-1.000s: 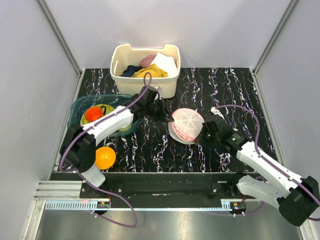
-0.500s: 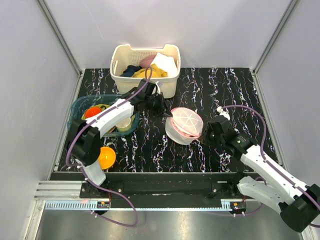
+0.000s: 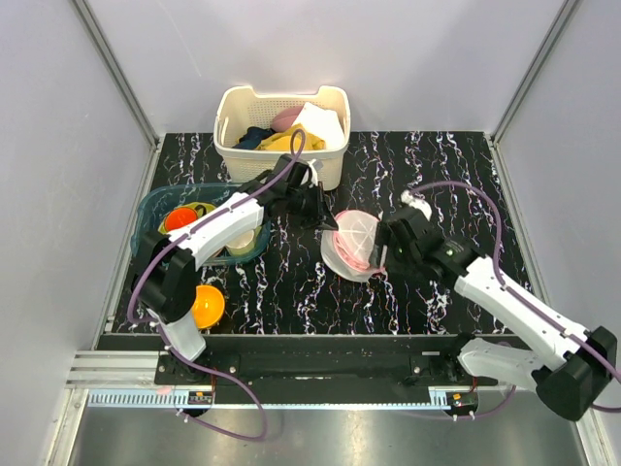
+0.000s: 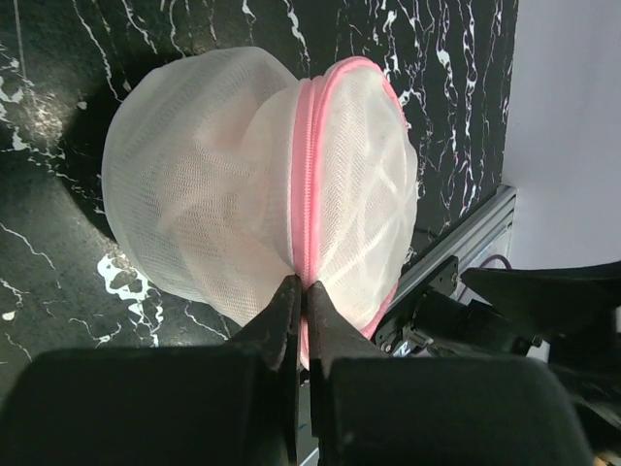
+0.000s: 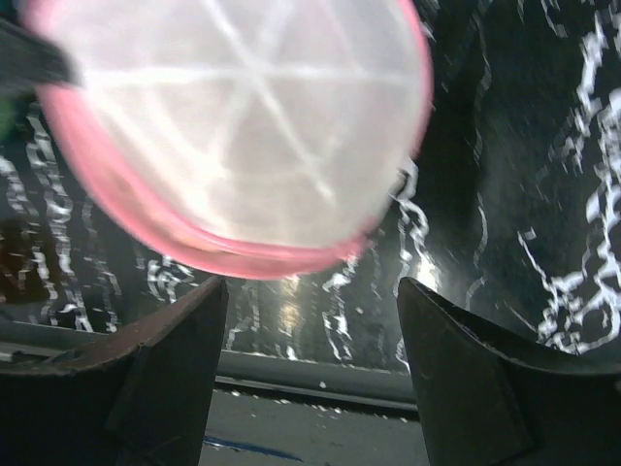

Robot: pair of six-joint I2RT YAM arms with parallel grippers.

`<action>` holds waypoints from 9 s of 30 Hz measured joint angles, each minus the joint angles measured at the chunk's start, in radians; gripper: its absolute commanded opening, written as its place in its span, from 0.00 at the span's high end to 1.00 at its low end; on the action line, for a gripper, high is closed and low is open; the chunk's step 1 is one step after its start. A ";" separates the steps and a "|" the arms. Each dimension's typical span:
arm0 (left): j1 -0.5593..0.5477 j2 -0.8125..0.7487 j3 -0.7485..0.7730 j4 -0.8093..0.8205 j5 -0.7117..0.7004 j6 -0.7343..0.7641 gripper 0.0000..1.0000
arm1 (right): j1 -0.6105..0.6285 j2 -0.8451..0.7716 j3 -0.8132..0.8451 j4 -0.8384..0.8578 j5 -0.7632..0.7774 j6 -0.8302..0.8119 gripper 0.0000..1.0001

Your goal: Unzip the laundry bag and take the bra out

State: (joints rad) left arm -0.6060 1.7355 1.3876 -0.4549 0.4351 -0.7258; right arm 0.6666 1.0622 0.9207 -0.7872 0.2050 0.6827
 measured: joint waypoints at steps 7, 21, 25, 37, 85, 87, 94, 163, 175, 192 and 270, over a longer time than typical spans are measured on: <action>-0.016 -0.020 -0.014 0.002 -0.002 0.000 1.00 | 0.053 0.164 0.185 0.053 0.037 -0.085 0.15; -0.018 -0.022 -0.022 0.006 0.000 -0.008 1.00 | 0.098 0.399 0.230 0.117 0.061 -0.182 0.37; -0.022 -0.022 -0.024 0.008 0.002 -0.008 1.00 | 0.100 0.362 0.206 0.131 0.113 -0.188 0.51; -0.027 -0.022 -0.029 0.020 0.011 -0.008 1.00 | 0.100 0.257 0.150 0.138 0.172 -0.172 0.87; -0.255 0.166 0.190 -0.244 -0.301 0.169 0.27 | 0.087 -0.124 -0.119 0.108 0.361 0.217 1.00; -0.259 0.185 0.190 -0.259 -0.322 0.170 0.29 | 0.086 -0.134 -0.123 0.108 0.361 0.224 1.00; -0.273 0.270 0.290 -0.270 -0.377 0.166 1.00 | 0.086 -0.159 -0.140 0.109 0.359 0.235 1.00; -0.093 0.064 0.200 -0.031 0.130 0.048 1.00 | 0.084 -0.196 -0.138 0.140 0.267 0.242 1.00; -0.031 0.150 0.212 -0.085 0.015 0.096 1.00 | 0.083 -0.260 -0.137 0.112 0.298 0.267 1.00; -0.010 0.160 0.349 -0.205 -0.043 0.195 0.01 | 0.083 -0.135 0.001 0.126 0.215 0.257 1.00; 0.344 0.052 0.399 -0.166 -0.230 0.183 0.23 | 0.081 -0.012 -0.057 0.193 0.199 0.246 1.00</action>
State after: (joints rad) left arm -0.2619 1.7878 1.7870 -0.6209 0.2054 -0.5430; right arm 0.7479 1.0500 0.8635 -0.5938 0.4038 0.9283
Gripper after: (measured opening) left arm 0.804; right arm 0.010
